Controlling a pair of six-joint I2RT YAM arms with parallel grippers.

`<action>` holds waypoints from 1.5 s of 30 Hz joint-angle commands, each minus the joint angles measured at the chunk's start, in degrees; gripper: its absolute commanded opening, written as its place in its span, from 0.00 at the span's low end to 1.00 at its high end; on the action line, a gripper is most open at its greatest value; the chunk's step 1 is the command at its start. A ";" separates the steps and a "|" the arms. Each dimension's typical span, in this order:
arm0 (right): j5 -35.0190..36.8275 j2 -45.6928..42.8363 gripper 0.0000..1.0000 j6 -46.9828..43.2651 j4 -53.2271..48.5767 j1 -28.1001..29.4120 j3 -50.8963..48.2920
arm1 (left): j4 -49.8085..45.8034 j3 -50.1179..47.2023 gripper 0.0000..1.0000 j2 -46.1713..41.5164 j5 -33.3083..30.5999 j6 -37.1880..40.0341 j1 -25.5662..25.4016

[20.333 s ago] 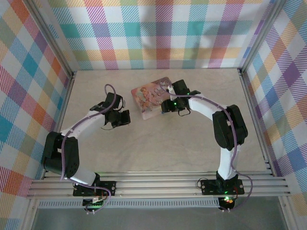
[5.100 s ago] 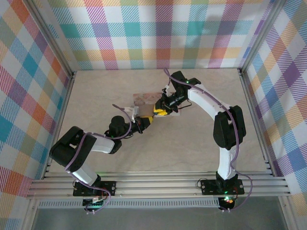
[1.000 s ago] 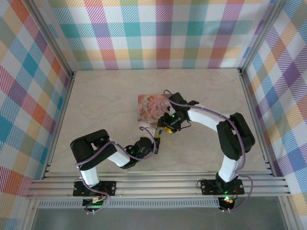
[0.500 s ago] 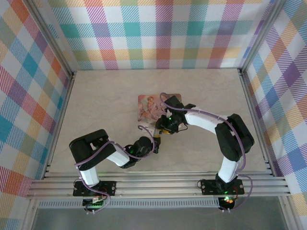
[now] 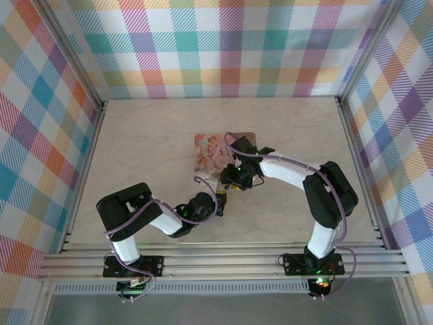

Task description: Unlock the padlock with the key

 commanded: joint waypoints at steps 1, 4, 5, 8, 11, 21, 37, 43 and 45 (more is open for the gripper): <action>-0.05 1.50 0.46 2.79 -7.64 0.61 -0.93 | 1.12 0.93 0.00 -1.87 0.93 -0.98 0.38; -0.32 1.93 0.37 2.54 -7.65 0.69 -0.61 | 0.78 1.20 0.00 -2.03 1.18 -0.99 0.50; -0.28 1.89 0.32 2.54 -7.61 0.65 -0.60 | 0.73 1.20 0.00 -2.11 1.23 -0.97 0.54; 0.37 1.29 0.18 2.45 -7.79 0.80 -0.61 | 0.59 1.11 0.00 -2.21 1.53 -0.92 0.72; 0.69 0.91 0.08 2.50 -7.92 0.87 -0.74 | 0.65 1.11 0.00 -2.14 1.94 -0.91 0.90; 1.73 -0.81 0.00 2.44 -7.54 0.70 -0.86 | -2.89 1.00 0.05 -4.72 2.48 -0.97 1.55; -0.26 -7.08 0.00 17.41 8.87 -1.06 -9.25 | -38.41 3.26 0.49 -29.75 -1.24 -3.96 5.33; 1.27 -10.57 0.00 28.33 19.14 -0.89 -15.06 | -51.79 9.28 0.51 -32.96 -1.55 -4.49 5.91; 1.97 -11.37 0.00 30.69 20.90 -0.47 -16.01 | -54.41 11.33 0.51 -32.73 -1.17 -4.50 6.03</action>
